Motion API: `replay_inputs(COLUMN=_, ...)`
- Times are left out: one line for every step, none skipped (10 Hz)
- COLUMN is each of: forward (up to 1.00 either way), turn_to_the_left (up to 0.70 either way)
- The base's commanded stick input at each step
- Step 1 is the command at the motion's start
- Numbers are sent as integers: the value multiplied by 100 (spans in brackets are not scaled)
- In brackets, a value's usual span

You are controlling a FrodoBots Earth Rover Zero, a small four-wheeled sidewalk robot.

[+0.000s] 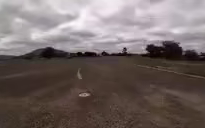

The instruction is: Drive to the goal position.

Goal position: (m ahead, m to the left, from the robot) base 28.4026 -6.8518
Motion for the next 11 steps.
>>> replay_inputs(forward=60, turn_to_the_left=0)
replay_inputs(forward=60, turn_to_the_left=0)
replay_inputs(forward=60, turn_to_the_left=0)
replay_inputs(forward=60, turn_to_the_left=0)
replay_inputs(forward=60, turn_to_the_left=0)
replay_inputs(forward=60, turn_to_the_left=0)
replay_inputs(forward=60, turn_to_the_left=-15)
replay_inputs(forward=60, turn_to_the_left=-15)
replay_inputs(forward=60, turn_to_the_left=-15)
replay_inputs(forward=60, turn_to_the_left=-15)
replay_inputs(forward=60, turn_to_the_left=-15)
